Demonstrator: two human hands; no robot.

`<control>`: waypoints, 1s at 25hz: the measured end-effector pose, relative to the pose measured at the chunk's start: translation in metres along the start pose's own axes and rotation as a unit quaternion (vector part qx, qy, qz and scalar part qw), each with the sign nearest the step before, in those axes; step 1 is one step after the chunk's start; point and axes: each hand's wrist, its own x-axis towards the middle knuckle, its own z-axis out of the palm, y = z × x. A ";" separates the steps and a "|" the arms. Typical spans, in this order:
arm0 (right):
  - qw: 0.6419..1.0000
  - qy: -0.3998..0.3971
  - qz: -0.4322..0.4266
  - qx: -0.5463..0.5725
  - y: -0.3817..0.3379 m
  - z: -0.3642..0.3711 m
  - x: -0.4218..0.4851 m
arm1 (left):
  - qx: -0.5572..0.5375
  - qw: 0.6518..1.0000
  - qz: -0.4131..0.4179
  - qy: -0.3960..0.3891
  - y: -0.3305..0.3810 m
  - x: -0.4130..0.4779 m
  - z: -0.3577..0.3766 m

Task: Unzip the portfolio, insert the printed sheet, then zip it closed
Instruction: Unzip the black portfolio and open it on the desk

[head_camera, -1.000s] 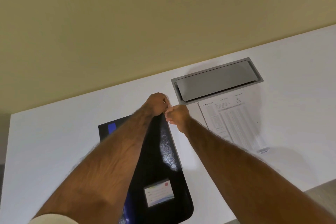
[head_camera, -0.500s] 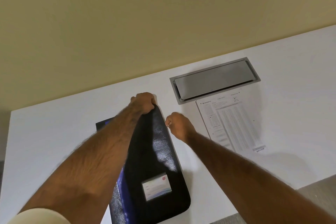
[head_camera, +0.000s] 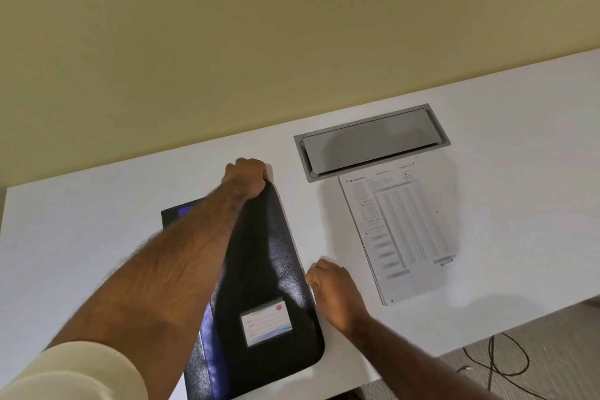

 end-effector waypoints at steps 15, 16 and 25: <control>1.000 0.018 0.012 -0.021 -0.014 -0.024 -0.033 | -0.019 0.974 0.133 -0.183 0.075 -0.181 0.056; 0.999 0.025 0.014 -0.020 -0.013 -0.021 -0.038 | -0.026 0.976 0.128 -0.173 0.077 -0.182 0.057; 0.994 0.049 0.092 -0.039 -0.007 0.035 -0.117 | 0.039 0.980 0.171 -0.089 0.071 -0.197 0.054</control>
